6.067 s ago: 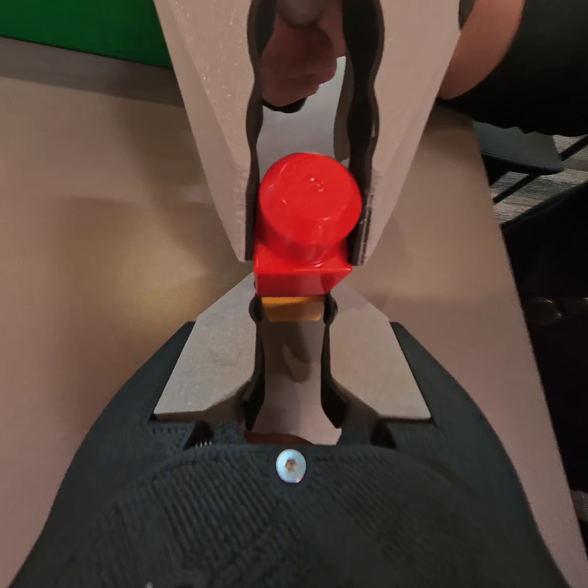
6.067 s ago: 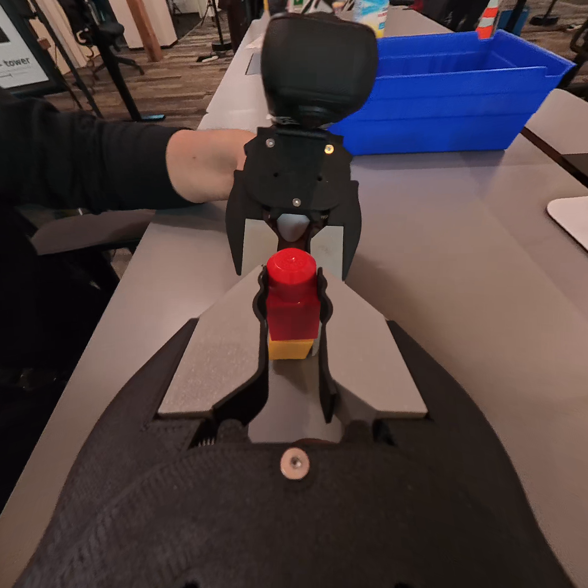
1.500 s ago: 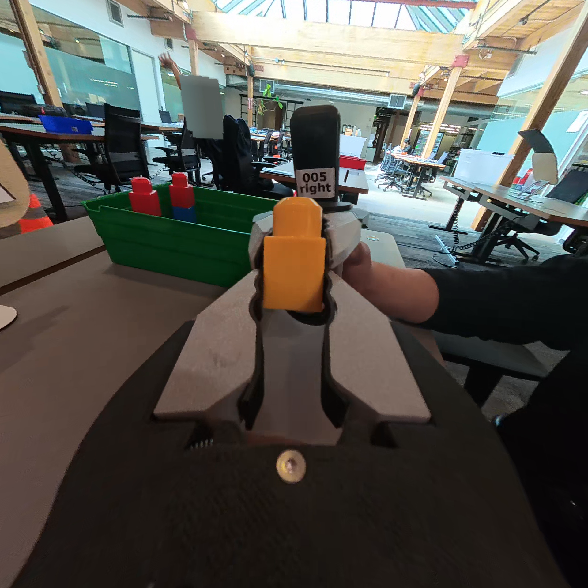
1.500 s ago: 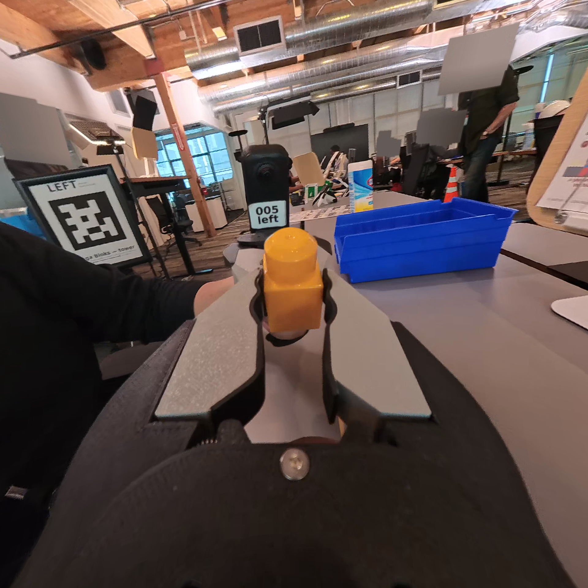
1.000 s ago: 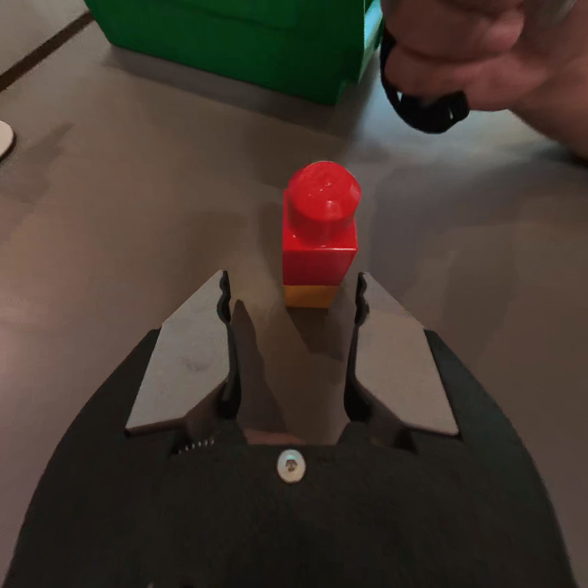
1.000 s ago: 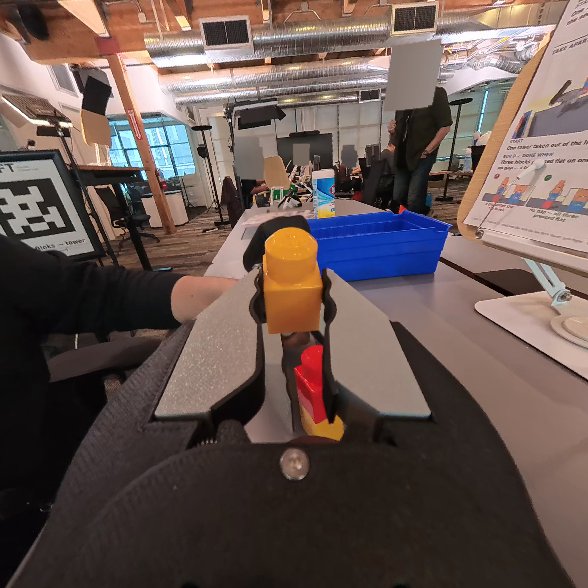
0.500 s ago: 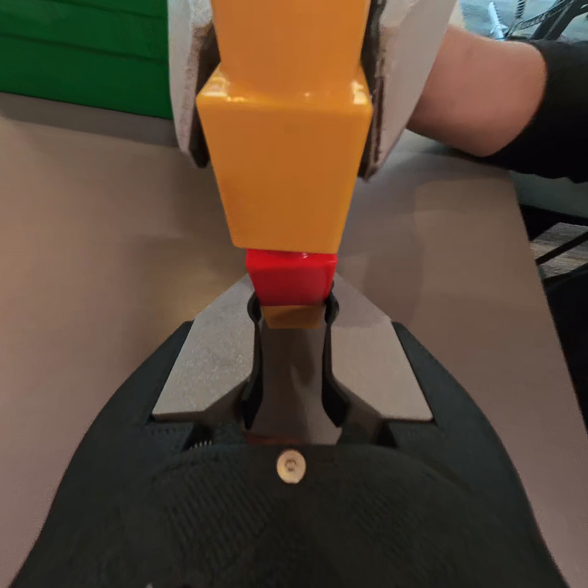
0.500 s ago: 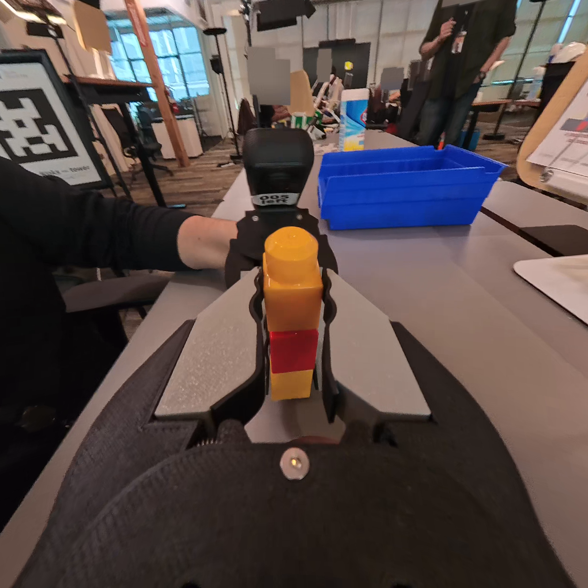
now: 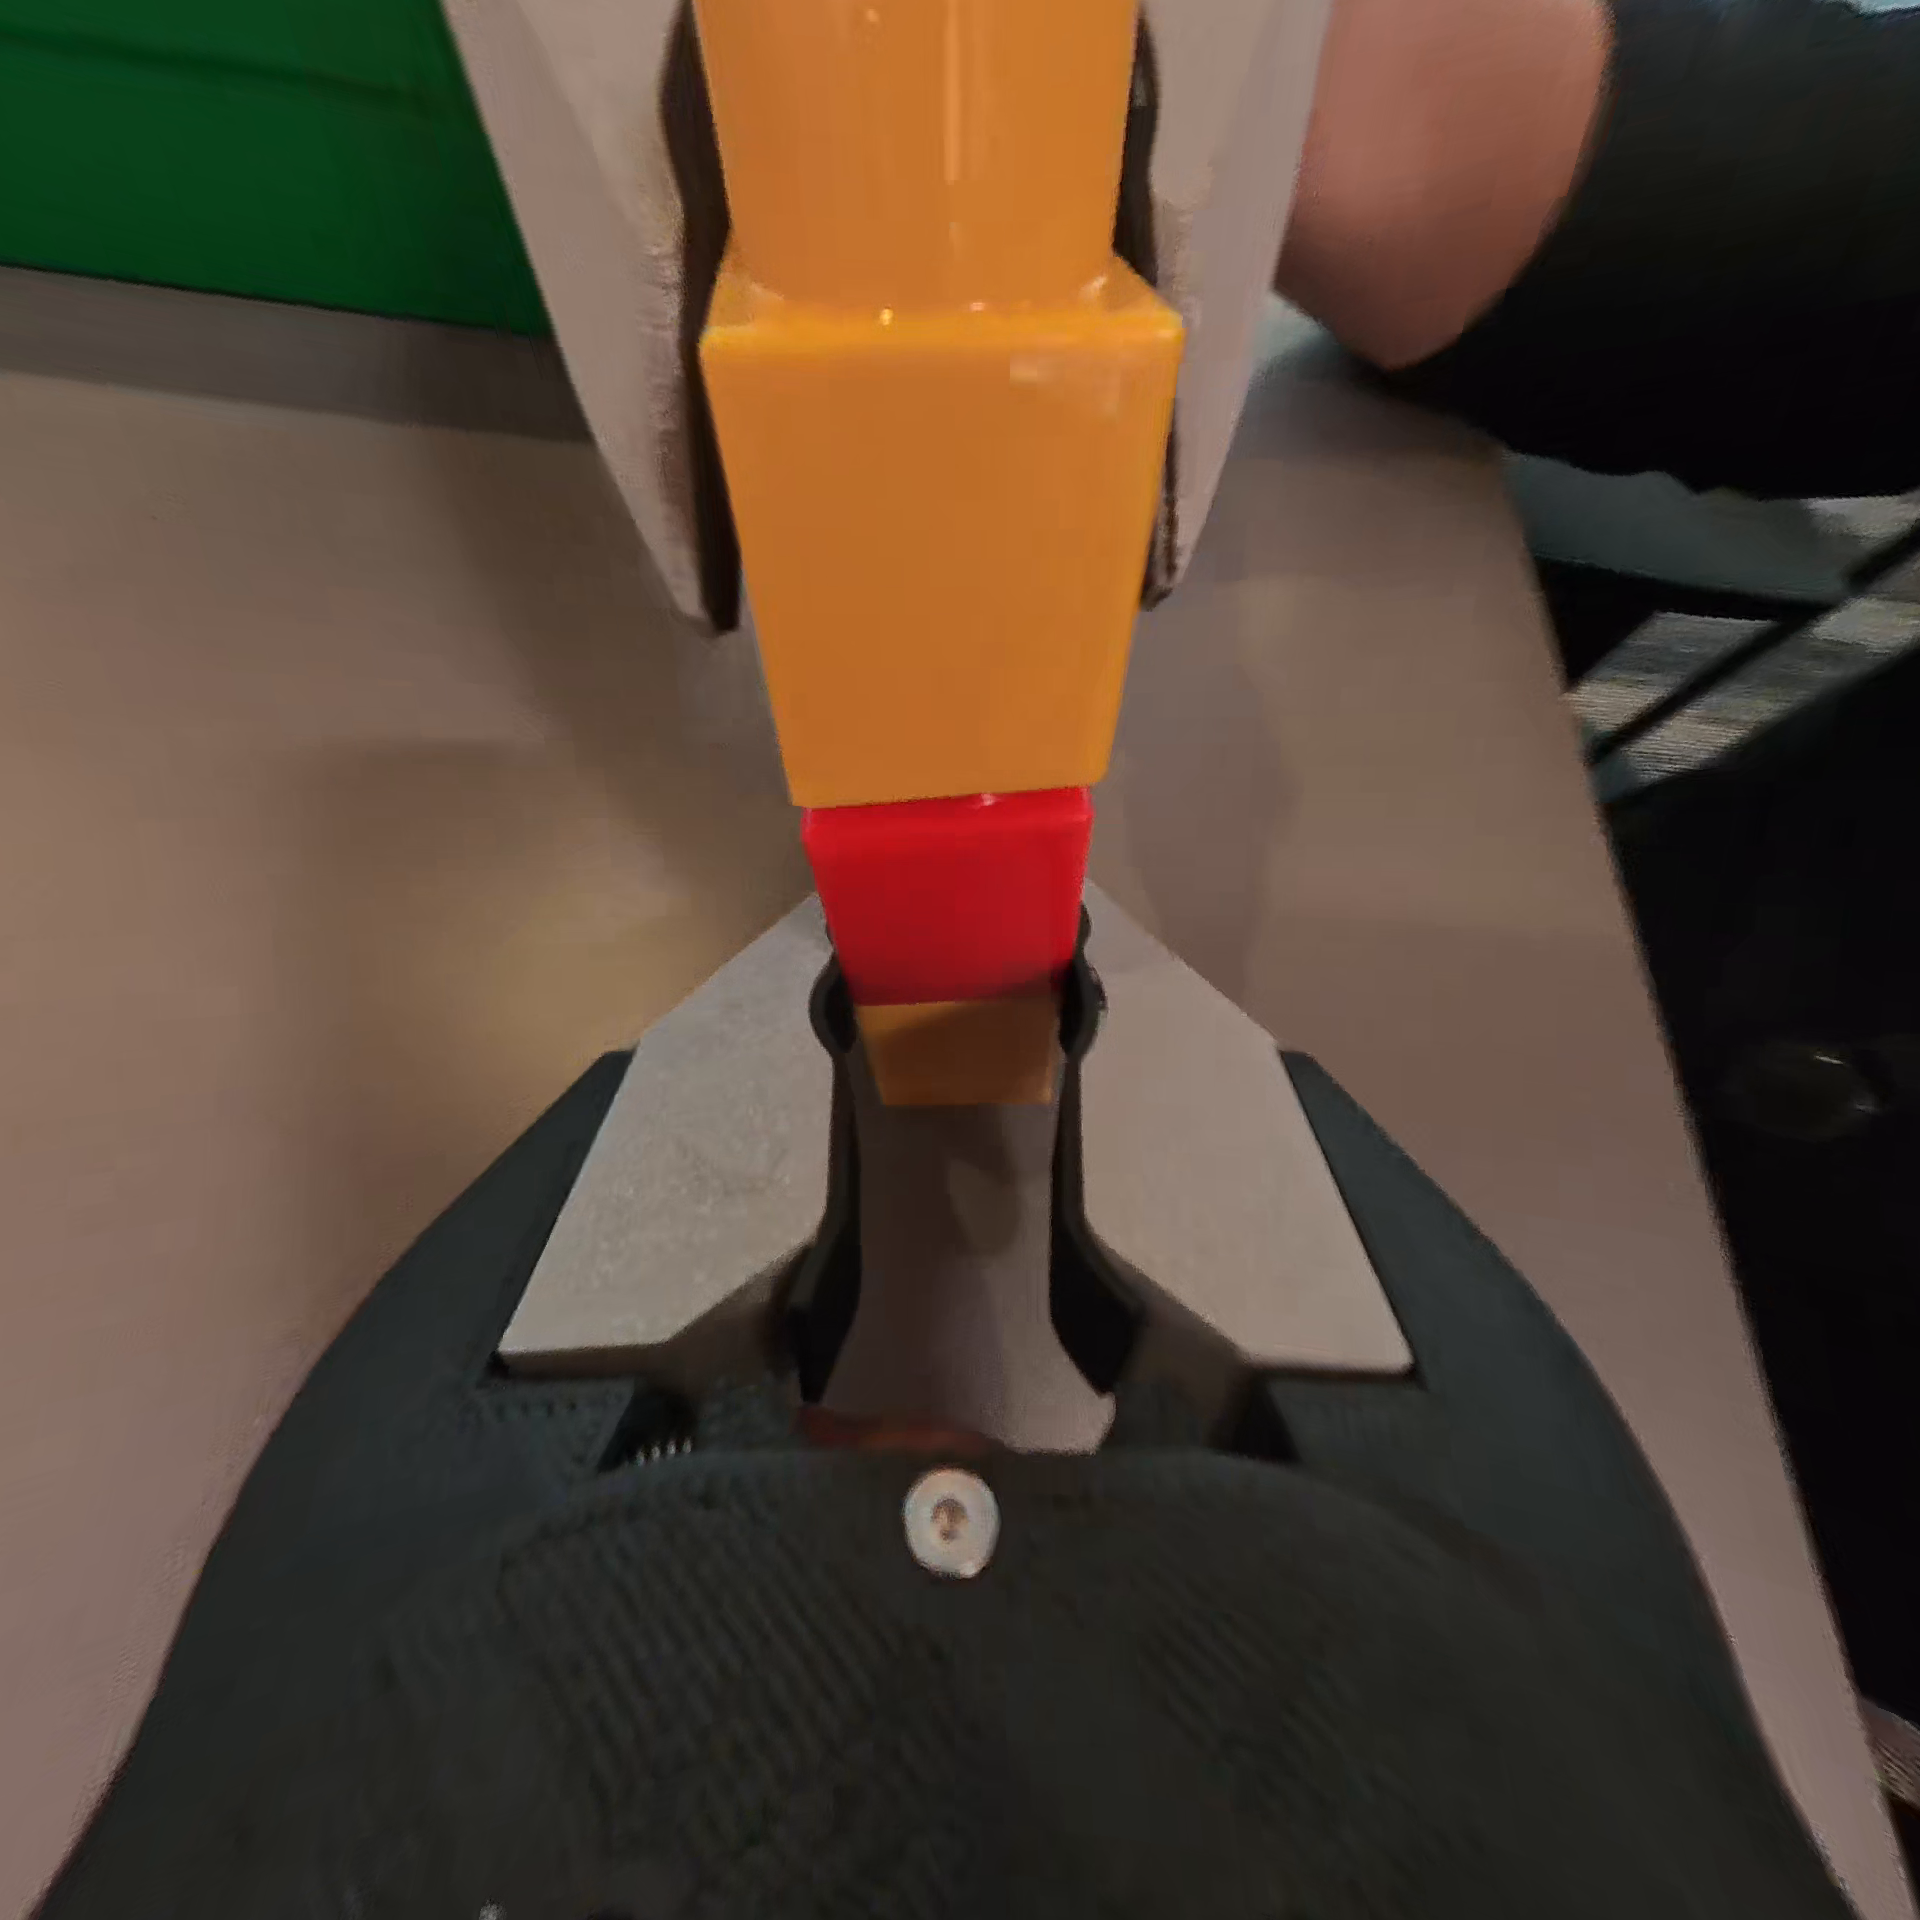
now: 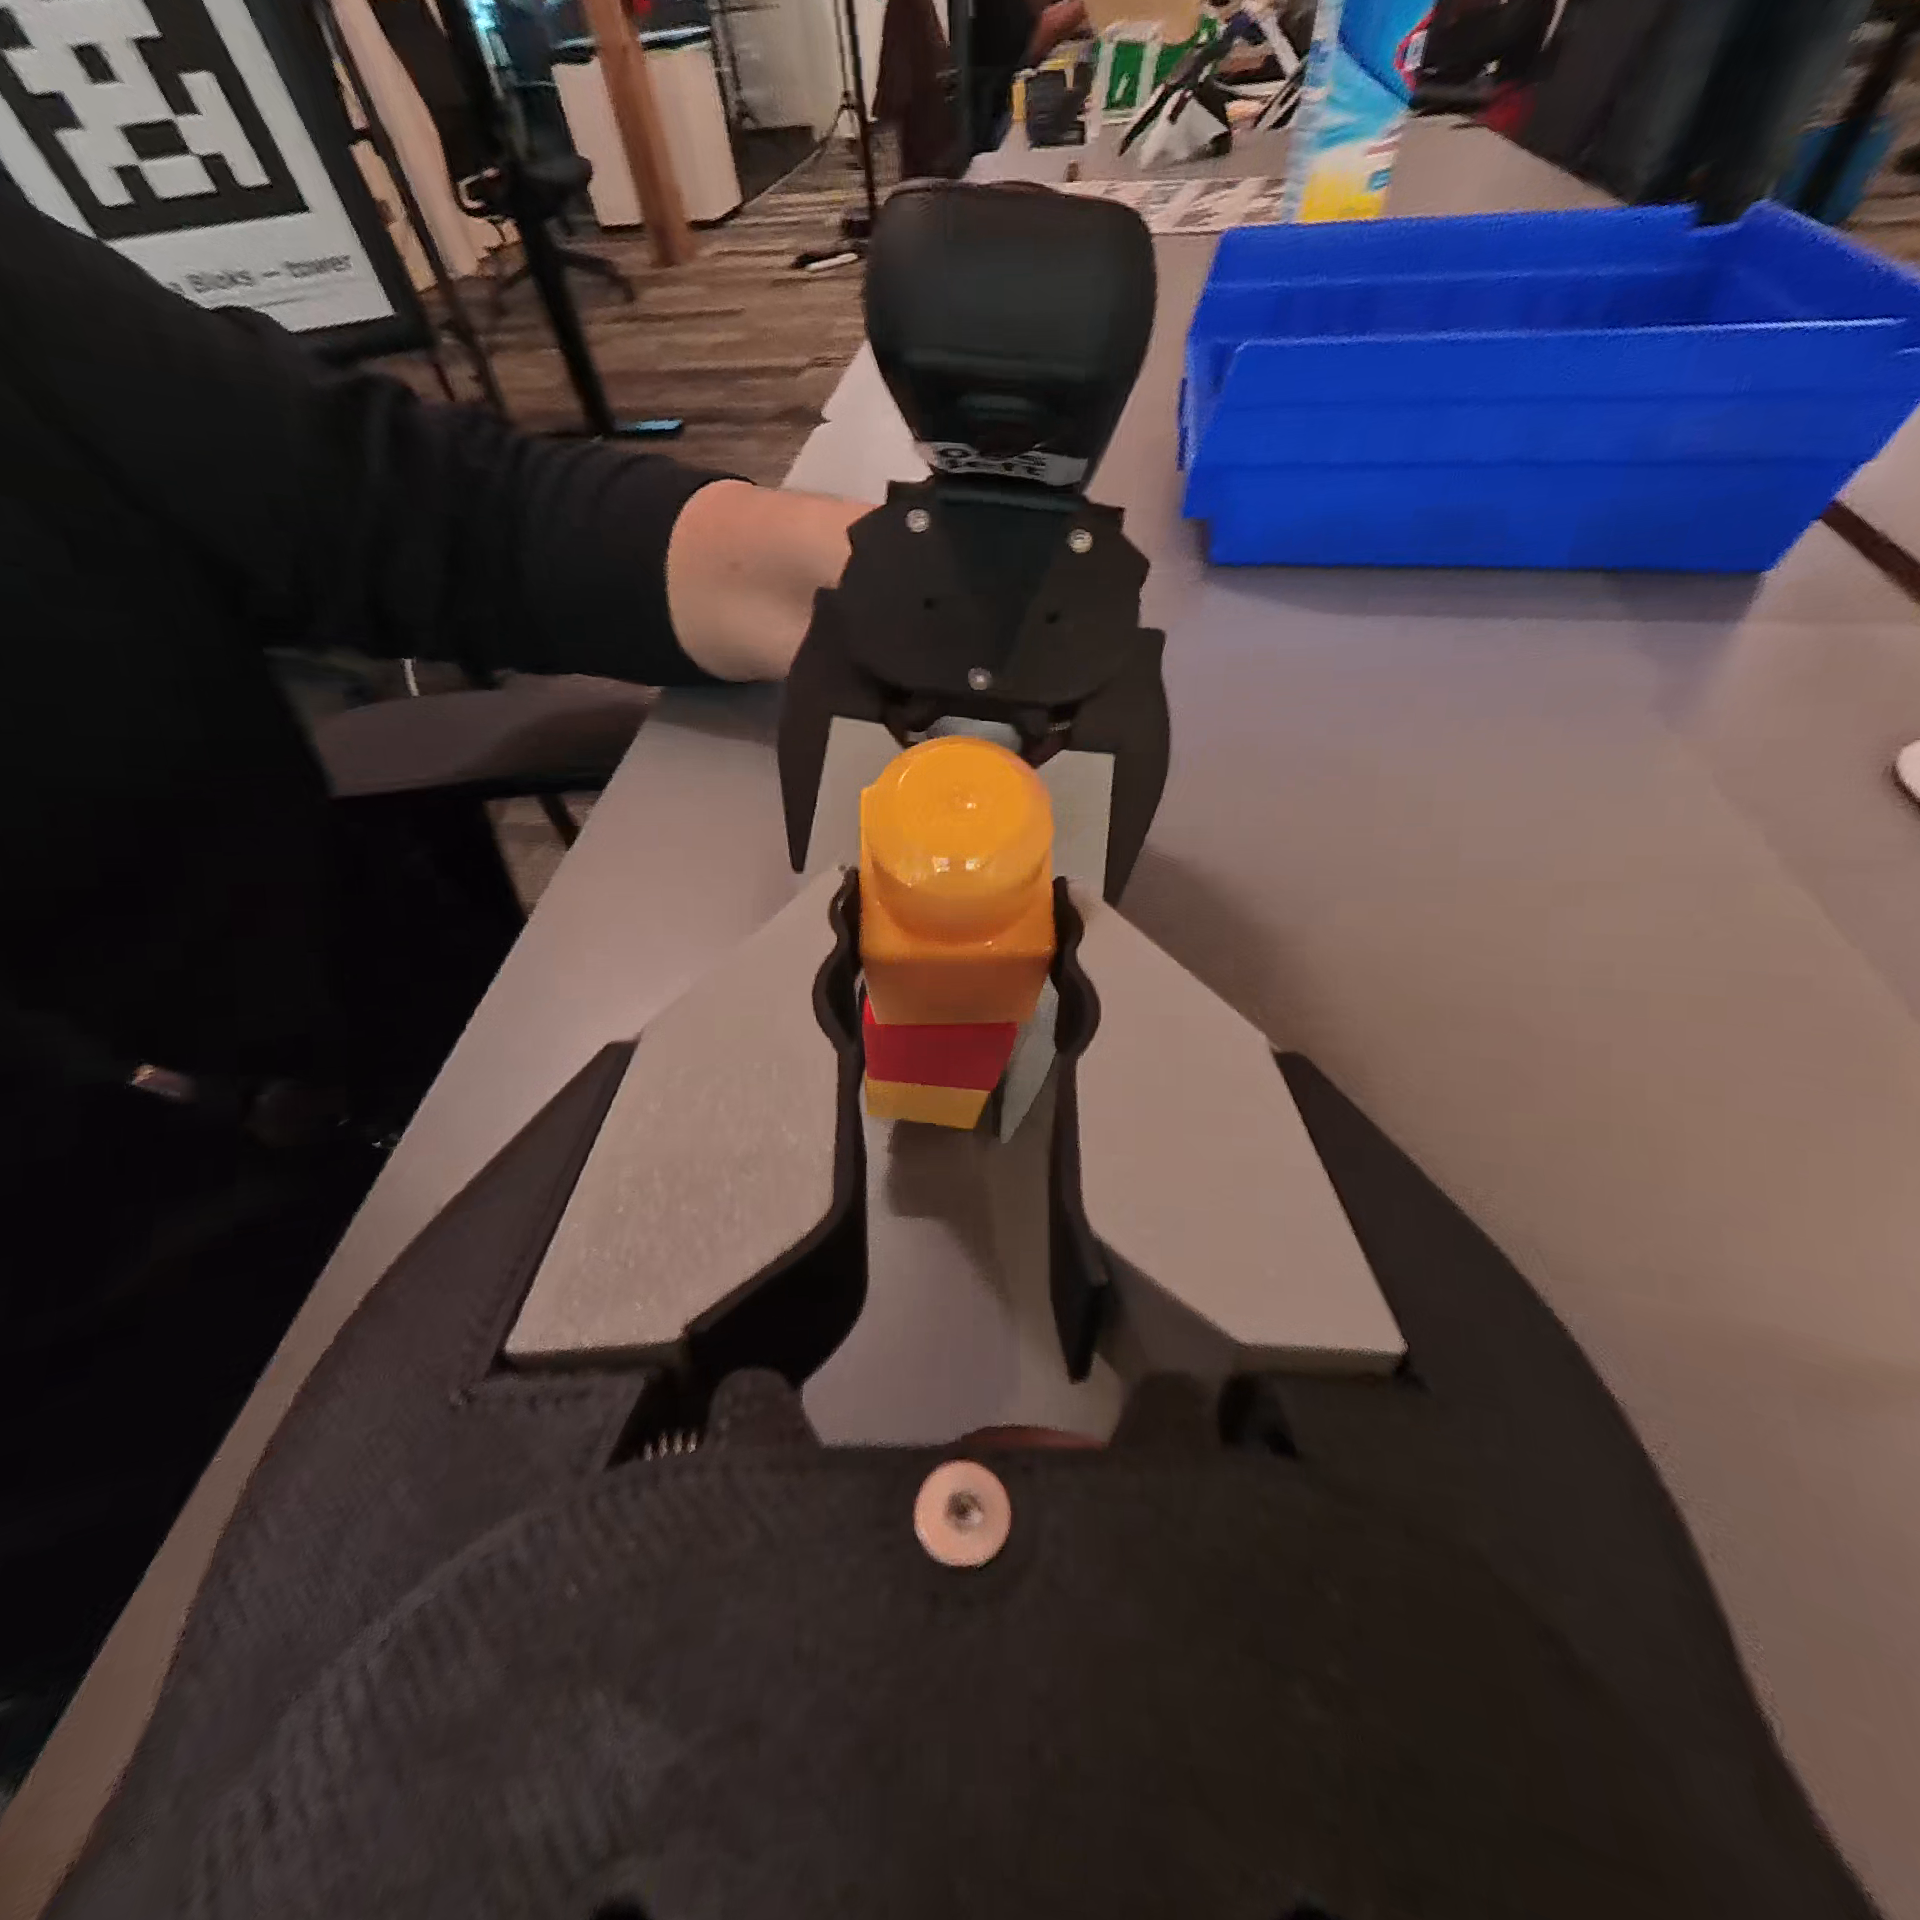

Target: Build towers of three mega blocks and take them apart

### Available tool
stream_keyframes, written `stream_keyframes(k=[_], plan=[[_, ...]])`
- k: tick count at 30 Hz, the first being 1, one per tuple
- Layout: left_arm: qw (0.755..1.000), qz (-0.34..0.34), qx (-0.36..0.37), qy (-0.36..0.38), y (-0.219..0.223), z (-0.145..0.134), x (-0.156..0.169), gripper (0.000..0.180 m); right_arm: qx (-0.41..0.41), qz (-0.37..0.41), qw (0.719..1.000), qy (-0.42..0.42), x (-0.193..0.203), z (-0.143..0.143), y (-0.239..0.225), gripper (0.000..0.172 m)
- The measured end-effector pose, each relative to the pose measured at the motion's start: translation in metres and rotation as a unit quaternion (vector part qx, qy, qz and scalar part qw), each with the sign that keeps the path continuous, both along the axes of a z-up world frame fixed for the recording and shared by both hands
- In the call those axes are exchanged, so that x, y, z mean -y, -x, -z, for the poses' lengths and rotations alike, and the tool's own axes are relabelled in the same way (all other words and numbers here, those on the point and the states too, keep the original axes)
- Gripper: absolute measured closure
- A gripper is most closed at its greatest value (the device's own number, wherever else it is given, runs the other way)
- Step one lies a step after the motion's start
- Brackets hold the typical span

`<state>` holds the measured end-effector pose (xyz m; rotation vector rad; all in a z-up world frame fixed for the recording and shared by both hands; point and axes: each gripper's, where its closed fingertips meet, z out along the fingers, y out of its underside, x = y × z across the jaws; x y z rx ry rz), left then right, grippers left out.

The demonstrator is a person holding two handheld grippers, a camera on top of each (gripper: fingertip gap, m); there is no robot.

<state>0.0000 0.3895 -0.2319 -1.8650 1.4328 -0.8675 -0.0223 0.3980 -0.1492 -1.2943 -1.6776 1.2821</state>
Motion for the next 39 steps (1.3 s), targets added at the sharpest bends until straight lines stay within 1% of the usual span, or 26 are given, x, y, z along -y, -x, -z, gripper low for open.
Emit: stream_keyframes(k=[1,4,8,13,18,21,24,29,30,31,32,33,34,35,36,38,39], plan=[[1.0,0.008,0.006,0.009,-0.001,-0.001,0.004,0.145,0.001,-0.002,1.0,0.002,0.001,0.0,0.0,0.139],[1.0,0.001,0.005,0.012,0.002,0.0,0.001,0.144,0.016,0.011,1.0,-0.006,-0.003,0.004,0.002,0.139],[0.998,-0.043,-0.03,-0.021,0.008,0.006,-0.015,0.145,0.037,0.043,0.998,0.002,-0.013,0.011,0.005,0.139],[0.997,-0.032,-0.053,-0.04,0.008,0.007,-0.009,0.145,0.054,0.022,0.998,-0.011,-0.004,0.014,-0.002,0.139],[0.998,-0.026,-0.042,-0.031,0.008,0.007,-0.007,0.145,0.052,0.02,0.998,-0.008,-0.003,0.014,0.0,0.139],[0.999,-0.001,-0.031,-0.019,0.006,0.006,0.002,0.145,0.055,-0.005,0.998,-0.008,0.005,0.016,-0.003,0.139],[1.0,0.007,-0.023,-0.006,0.008,0.004,0.005,0.145,0.065,-0.004,0.998,-0.007,0.005,0.019,-0.004,0.138],[1.0,-0.018,-0.019,-0.01,0.009,0.004,-0.004,0.144,0.035,0.02,0.999,0.009,-0.004,0.016,0.008,0.139],[1.0,-0.026,-0.011,-0.014,0.008,0.0,-0.007,0.144,0.04,0.028,0.999,0.006,-0.005,0.021,0.013,0.129],[0.999,-0.032,-0.001,-0.015,0.007,-0.004,-0.009,0.145,0.053,0.037,0.998,0.005,-0.007,0.03,0.018,0.106],[0.999,-0.036,0.009,-0.016,0.006,-0.01,-0.01,0.145,0.072,0.035,0.997,0.006,-0.005,0.039,0.022,0.099],[0.999,-0.039,0.012,-0.021,0.007,-0.012,-0.011,0.145,0.076,0.019,0.997,0.014,0.002,0.041,0.025,0.109],[0.999,-0.041,0.001,-0.029,0.01,-0.009,-0.012,0.145,0.081,0.021,0.997,0.002,0.001,0.043,0.027,0.109],[0.998,-0.047,0.0,-0.031,0.013,-0.008,-0.013,0.145,0.077,0.024,0.997,-0.013,0.0,0.042,0.027,0.115],[0.998,-0.054,0.004,-0.024,0.014,-0.007,-0.014,0.145,0.064,0.028,0.997,-0.02,-0.001,0.037,0.026,0.136],[0.997,-0.068,0.022,-0.009,0.015,-0.008,-0.017,0.143,0.011,0.037,0.999,-0.002,-0.004,0.012,0.026,0.136],[0.997,-0.076,0.023,-0.006,0.016,-0.008,-0.02,0.135,-0.017,0.041,0.999,0.01,-0.006,-0.002,0.023,0.136]])
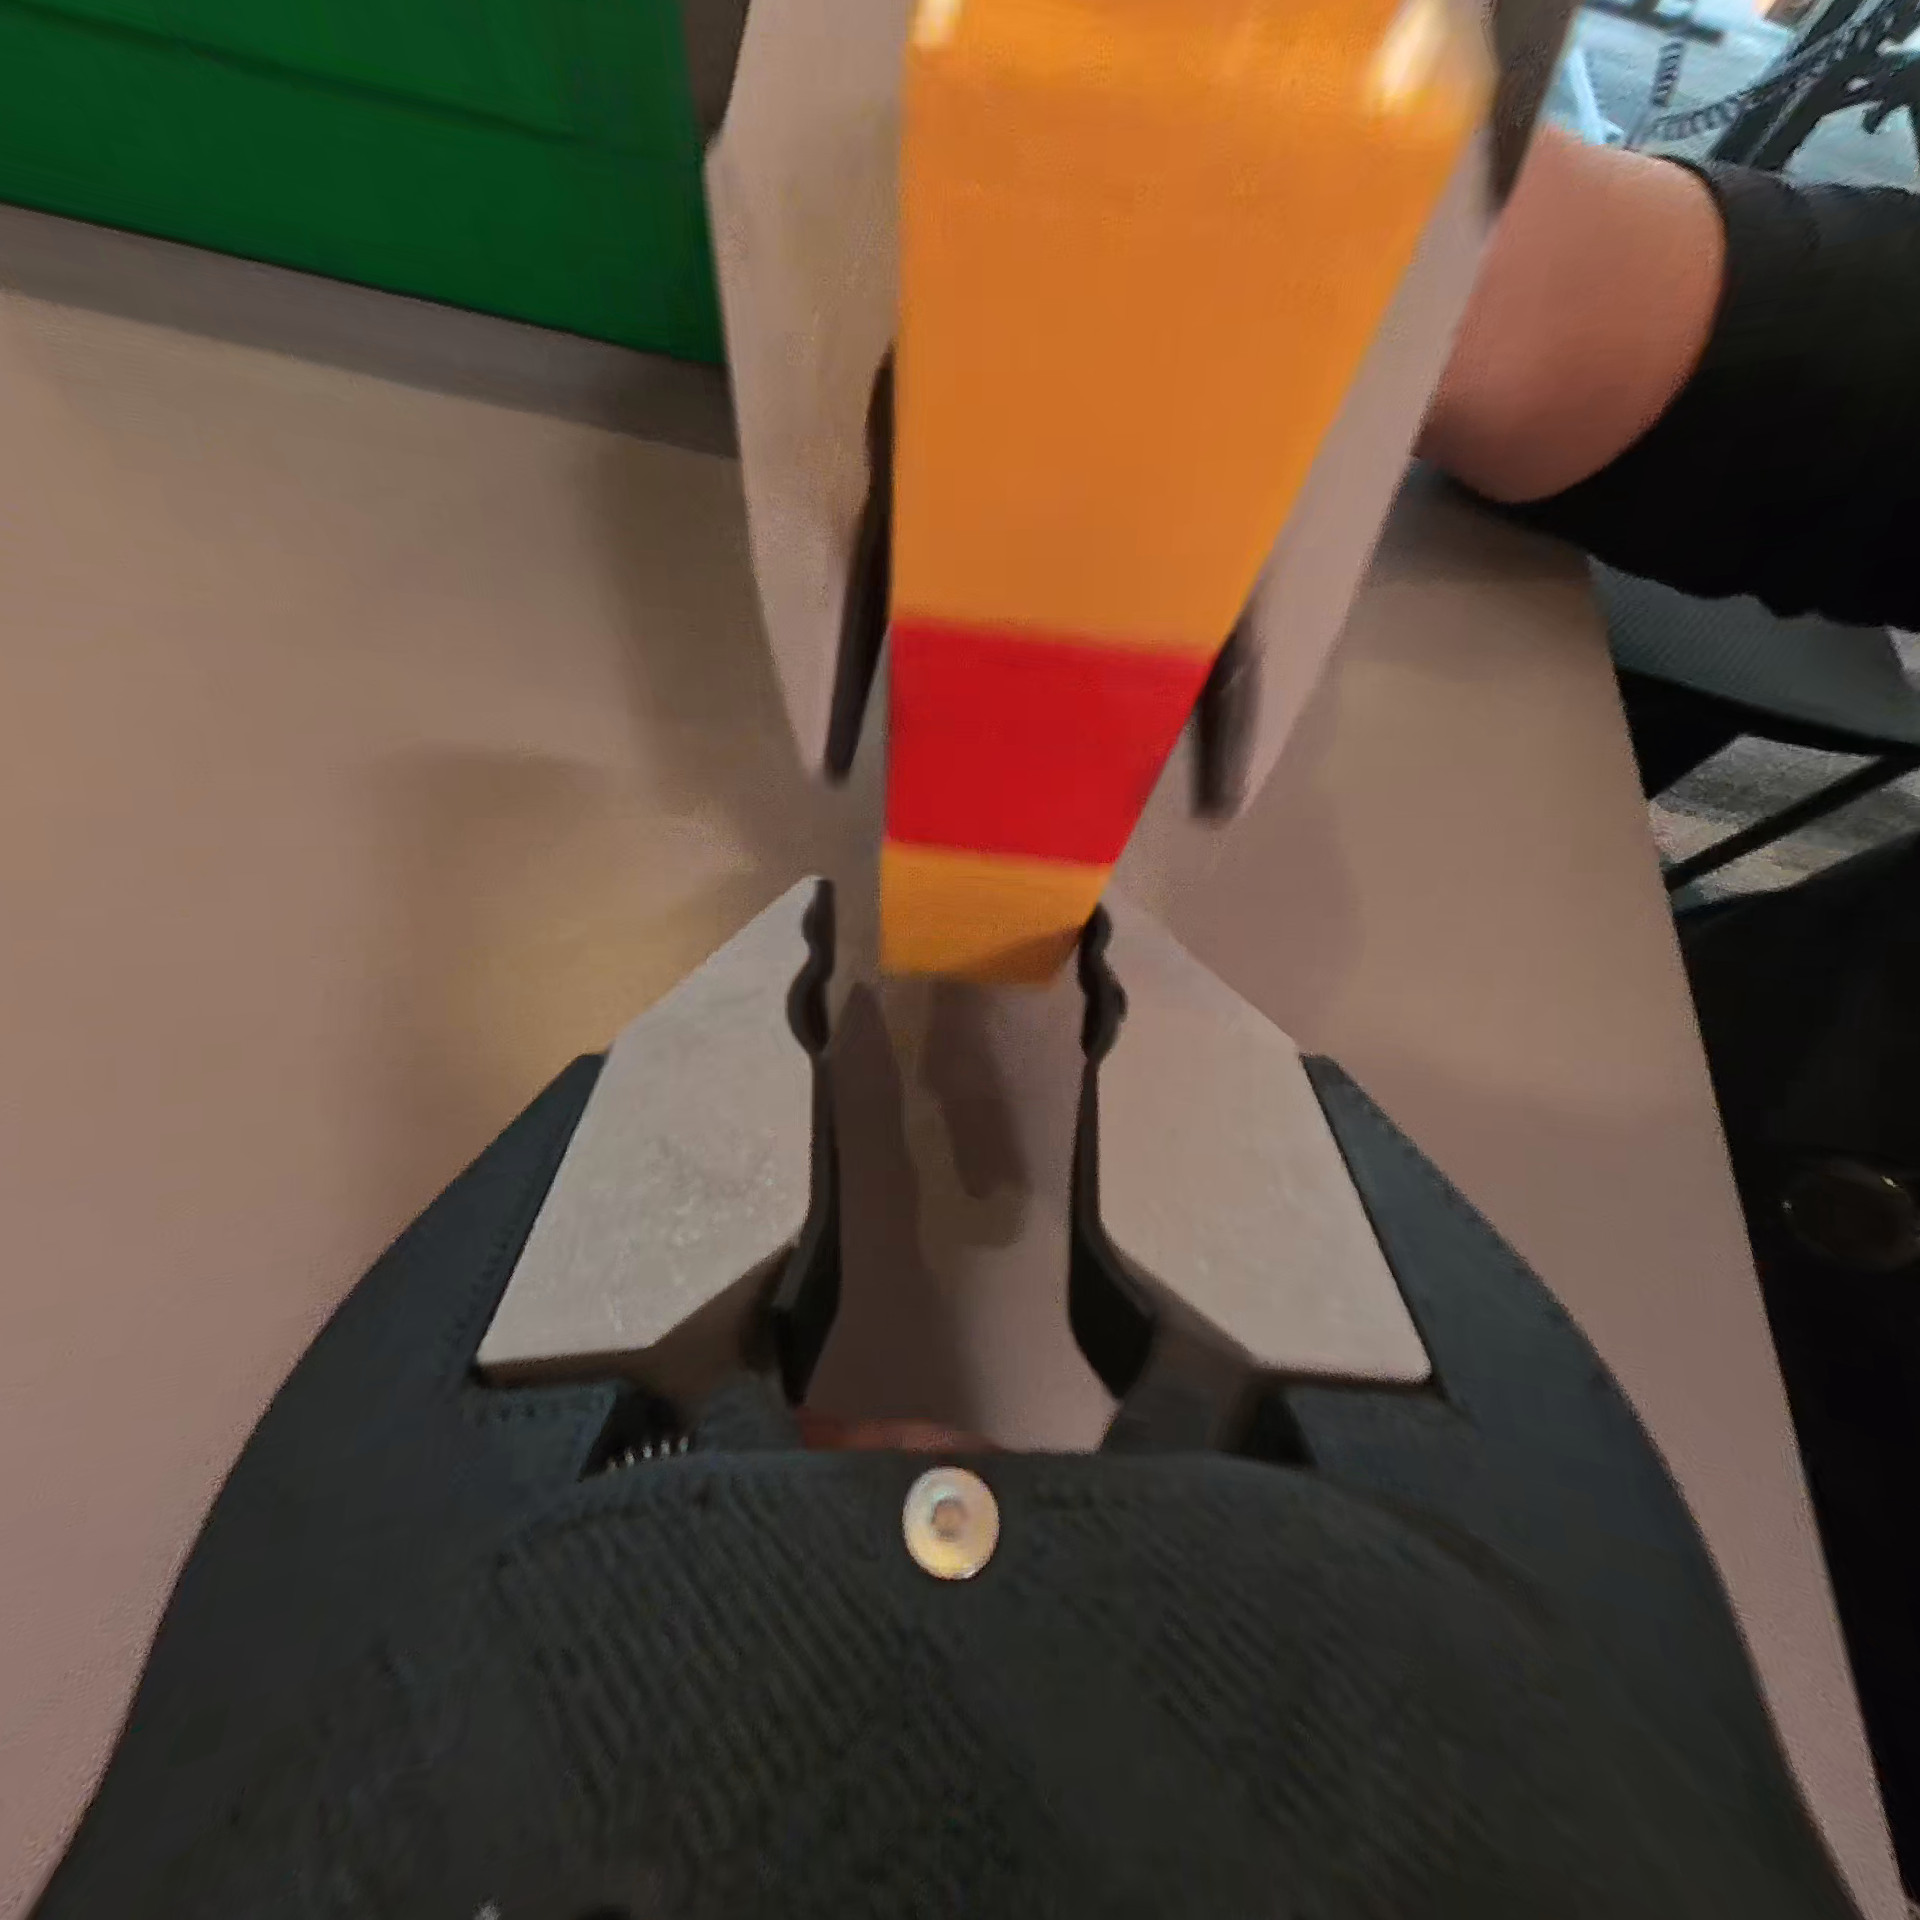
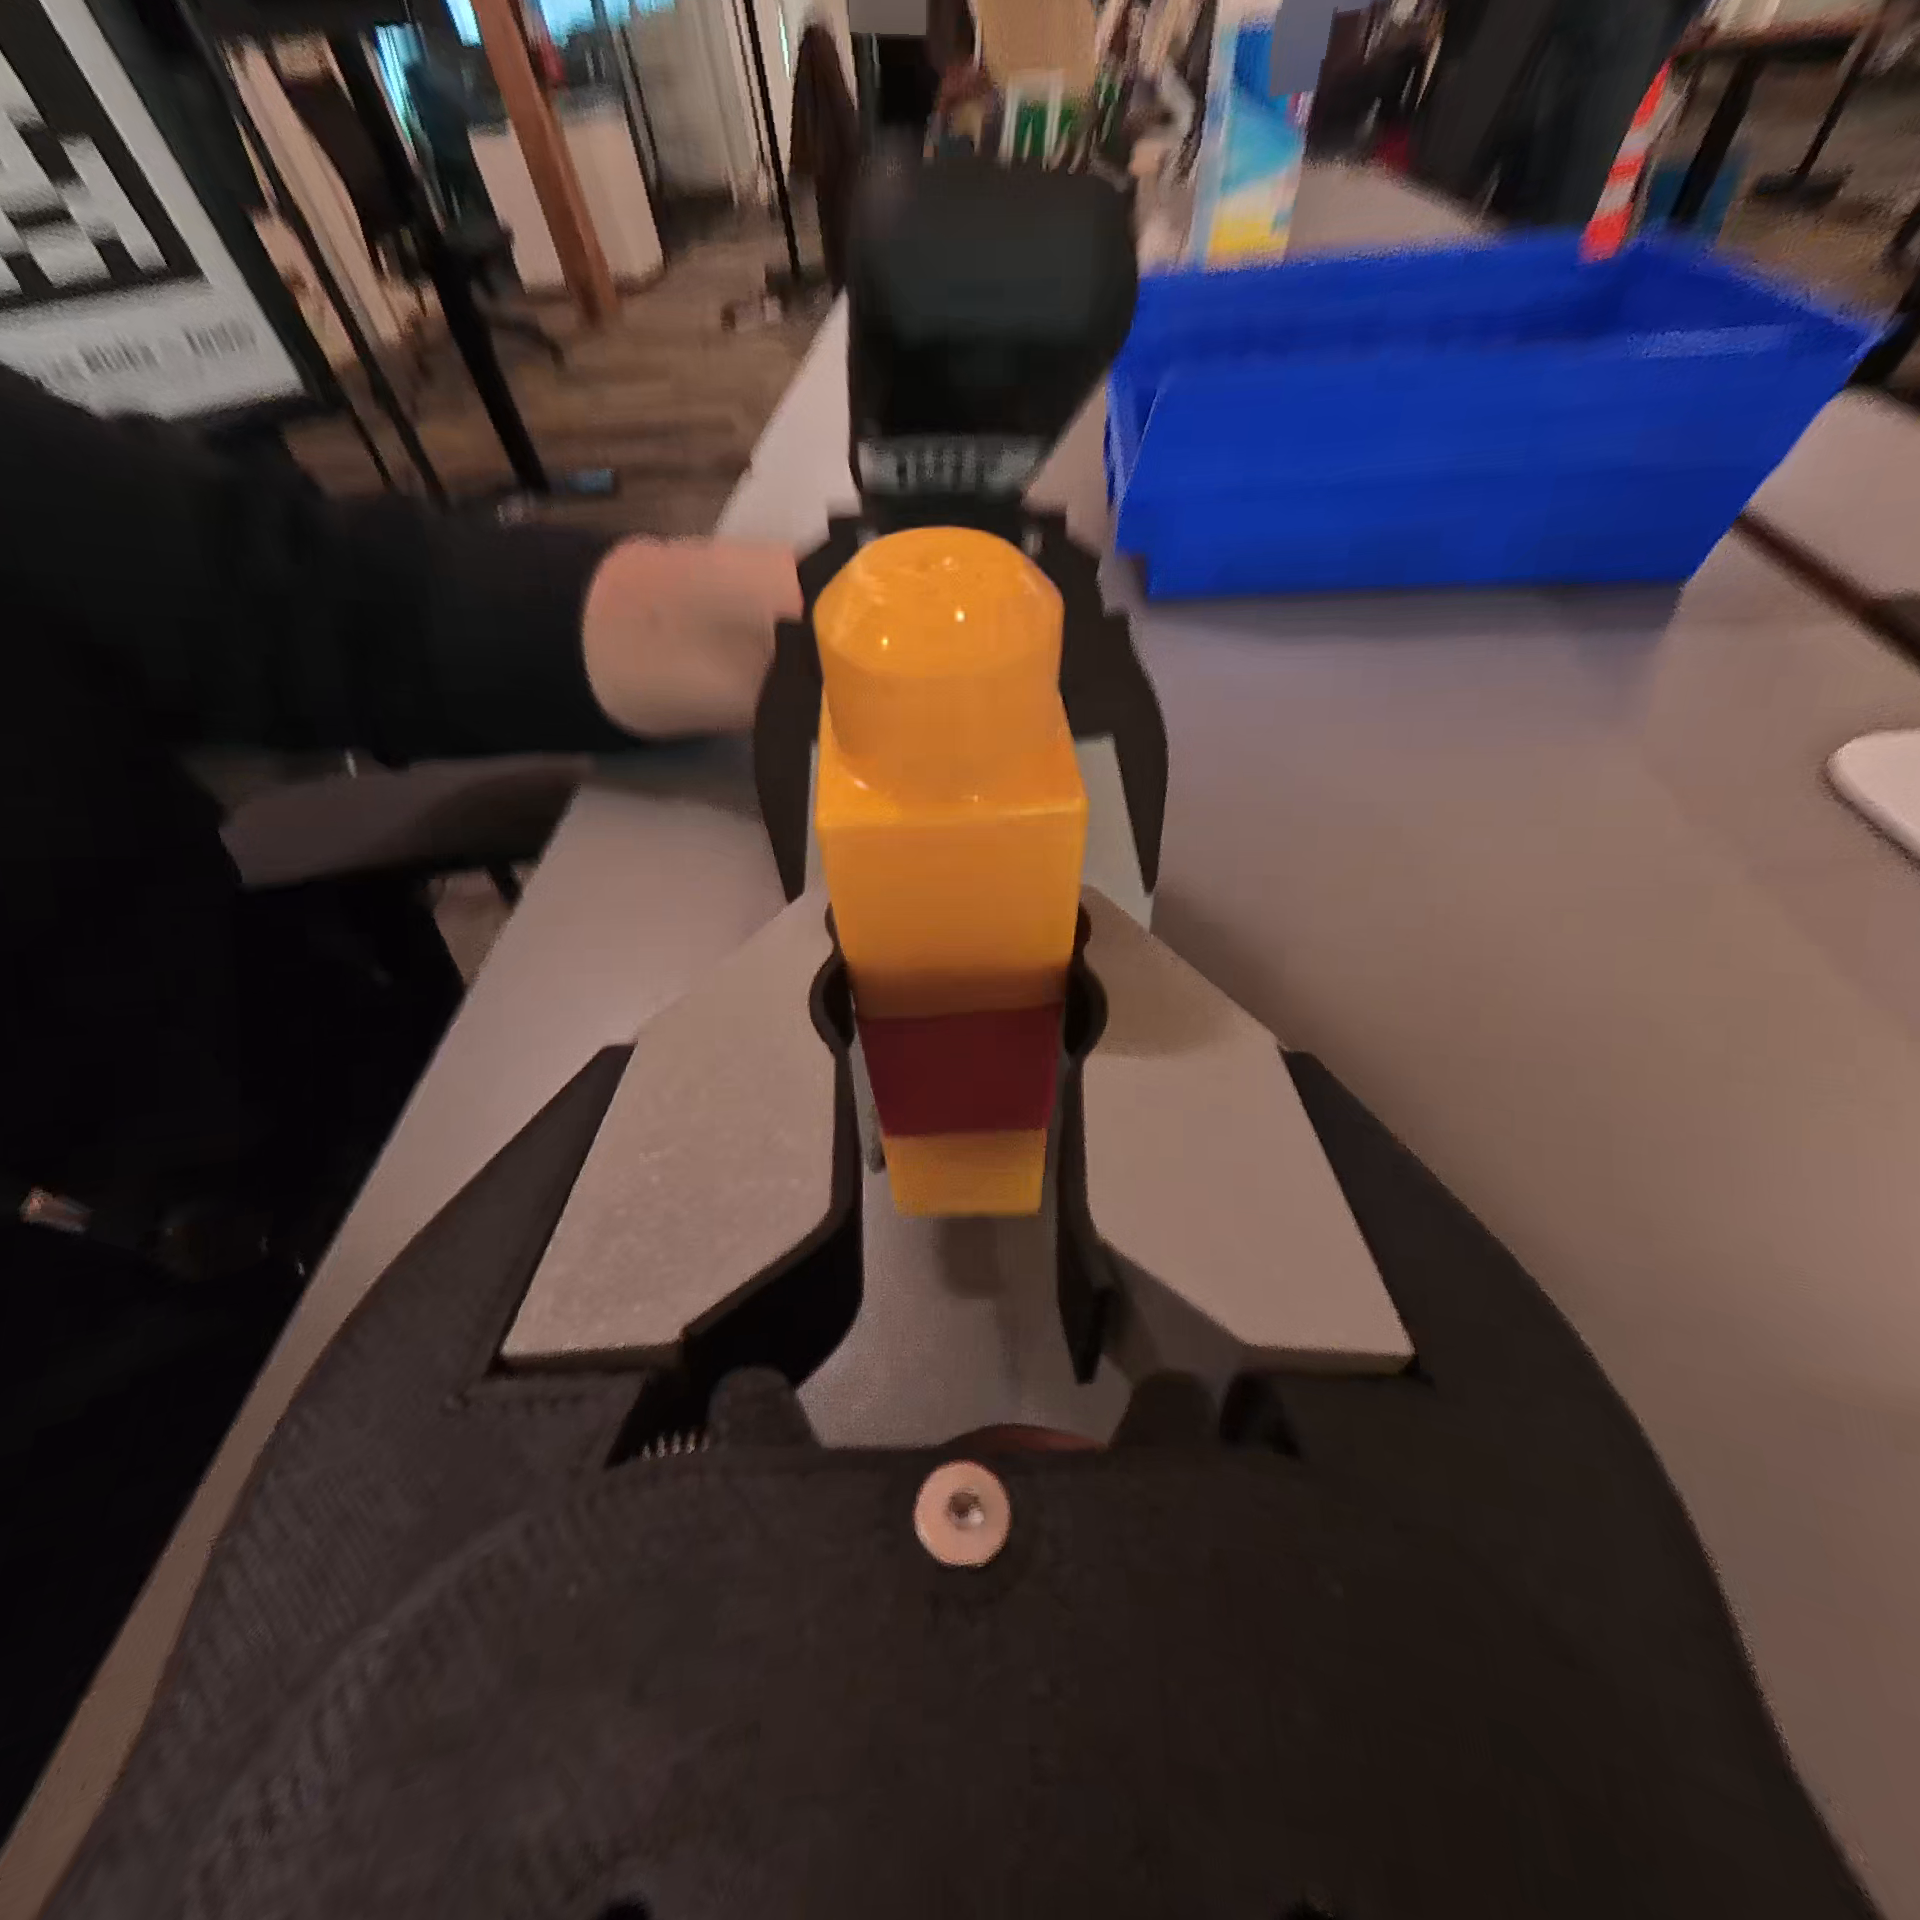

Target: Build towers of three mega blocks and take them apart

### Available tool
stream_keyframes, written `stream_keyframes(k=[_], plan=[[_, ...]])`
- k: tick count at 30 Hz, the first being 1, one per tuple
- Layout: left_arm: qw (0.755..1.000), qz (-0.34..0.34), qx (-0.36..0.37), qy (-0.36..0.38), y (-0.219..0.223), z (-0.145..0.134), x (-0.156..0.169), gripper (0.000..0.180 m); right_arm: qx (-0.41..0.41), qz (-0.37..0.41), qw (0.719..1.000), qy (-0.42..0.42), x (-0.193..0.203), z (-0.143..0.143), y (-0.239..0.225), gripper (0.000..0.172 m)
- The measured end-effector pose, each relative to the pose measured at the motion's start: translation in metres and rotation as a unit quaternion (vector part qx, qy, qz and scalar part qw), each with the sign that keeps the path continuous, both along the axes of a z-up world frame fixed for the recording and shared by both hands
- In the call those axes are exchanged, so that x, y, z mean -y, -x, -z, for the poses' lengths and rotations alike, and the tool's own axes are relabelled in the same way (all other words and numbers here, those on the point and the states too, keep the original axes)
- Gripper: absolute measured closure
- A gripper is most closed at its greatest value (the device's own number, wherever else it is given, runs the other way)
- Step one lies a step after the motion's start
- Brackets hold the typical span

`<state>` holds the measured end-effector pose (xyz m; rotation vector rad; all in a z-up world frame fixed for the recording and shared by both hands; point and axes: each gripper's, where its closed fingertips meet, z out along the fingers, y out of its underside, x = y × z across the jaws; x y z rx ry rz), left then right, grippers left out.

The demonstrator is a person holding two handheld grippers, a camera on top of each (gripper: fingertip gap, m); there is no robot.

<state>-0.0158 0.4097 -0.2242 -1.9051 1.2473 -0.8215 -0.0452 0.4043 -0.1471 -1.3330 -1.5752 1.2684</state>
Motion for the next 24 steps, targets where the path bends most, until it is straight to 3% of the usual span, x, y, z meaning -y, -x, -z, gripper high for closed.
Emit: stream_keyframes(k=[2,5,7,9,14,20,24], plan=[[1.0,-0.009,0.003,-0.003,0.001,0.0,-0.004,0.13,-0.05,0.045,0.998,-0.021,-0.015,-0.028,-0.01,0.137],[1.0,-0.017,-0.004,-0.004,0.002,0.003,-0.007,0.127,-0.115,0.18,0.973,-0.084,-0.057,-0.071,-0.044,0.136],[1.0,-0.019,-0.007,-0.005,0.002,0.006,-0.008,0.131,-0.151,0.281,0.941,-0.115,-0.089,-0.095,-0.079,0.136],[1.0,-0.022,-0.018,-0.001,0.002,0.01,-0.009,0.13,-0.174,0.401,0.889,-0.135,-0.129,-0.108,-0.126,0.137],[1.0,-0.024,-0.019,-0.007,-0.001,0.009,-0.009,0.13,-0.087,0.564,0.81,-0.139,-0.213,-0.069,-0.204,0.136],[0.999,-0.024,-0.026,-0.007,-0.001,0.012,-0.009,0.131,0.028,0.558,0.828,-0.051,-0.285,-0.006,-0.189,0.134],[0.999,-0.023,-0.023,-0.006,-0.001,0.011,-0.008,0.132,0.114,0.527,0.843,-0.007,-0.3,0.043,-0.174,0.134]])
